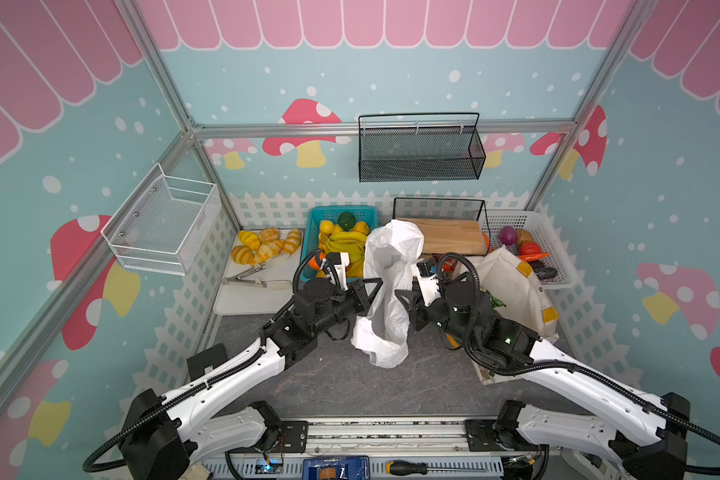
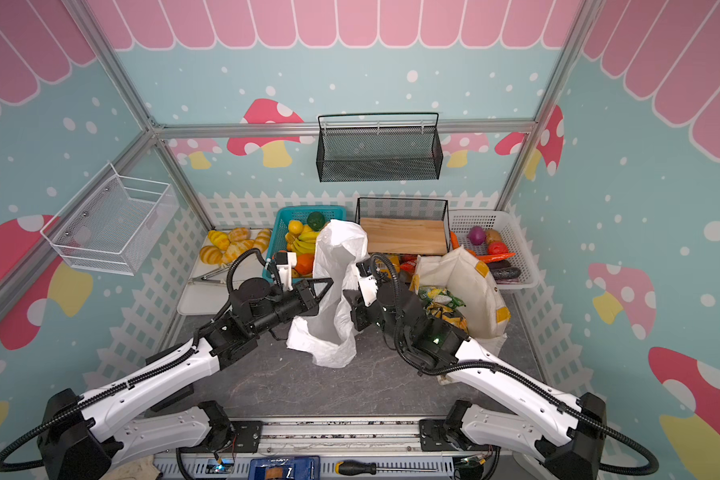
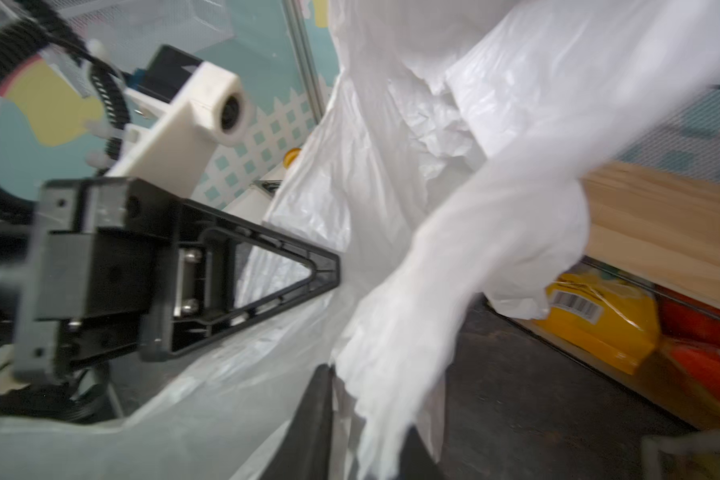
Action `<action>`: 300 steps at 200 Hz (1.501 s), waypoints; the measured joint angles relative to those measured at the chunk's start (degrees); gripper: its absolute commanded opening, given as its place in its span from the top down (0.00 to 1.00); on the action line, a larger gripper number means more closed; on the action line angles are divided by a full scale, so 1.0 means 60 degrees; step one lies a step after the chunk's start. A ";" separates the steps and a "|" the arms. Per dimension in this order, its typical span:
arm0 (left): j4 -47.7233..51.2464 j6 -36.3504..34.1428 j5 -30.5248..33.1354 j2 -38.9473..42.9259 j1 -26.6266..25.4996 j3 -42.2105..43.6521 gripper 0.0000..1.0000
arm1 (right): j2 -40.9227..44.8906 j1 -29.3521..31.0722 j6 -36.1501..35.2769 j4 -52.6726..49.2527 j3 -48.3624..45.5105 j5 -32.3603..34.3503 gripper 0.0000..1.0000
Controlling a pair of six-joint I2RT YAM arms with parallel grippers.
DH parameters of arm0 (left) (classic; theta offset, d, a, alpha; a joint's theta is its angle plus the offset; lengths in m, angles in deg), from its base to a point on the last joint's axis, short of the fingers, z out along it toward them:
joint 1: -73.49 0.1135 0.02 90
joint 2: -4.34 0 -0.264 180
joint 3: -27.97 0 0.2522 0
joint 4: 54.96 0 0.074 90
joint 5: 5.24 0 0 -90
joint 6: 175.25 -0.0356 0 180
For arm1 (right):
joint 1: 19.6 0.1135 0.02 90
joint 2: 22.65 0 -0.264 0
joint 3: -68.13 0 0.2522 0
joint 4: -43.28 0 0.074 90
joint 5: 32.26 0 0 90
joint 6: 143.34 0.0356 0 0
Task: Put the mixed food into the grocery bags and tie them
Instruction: 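Pull the plastic bag's handles apart with both grippers to open it, then release the plastic bag with the left gripper and reach toward the teal fruit basket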
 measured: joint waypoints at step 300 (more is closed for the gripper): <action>0.2776 -0.0601 -0.3428 -0.0204 0.1592 0.0073 1.00 | -0.1224 -0.3778 -0.2681 -0.5373 0.2164 -0.0397 1.00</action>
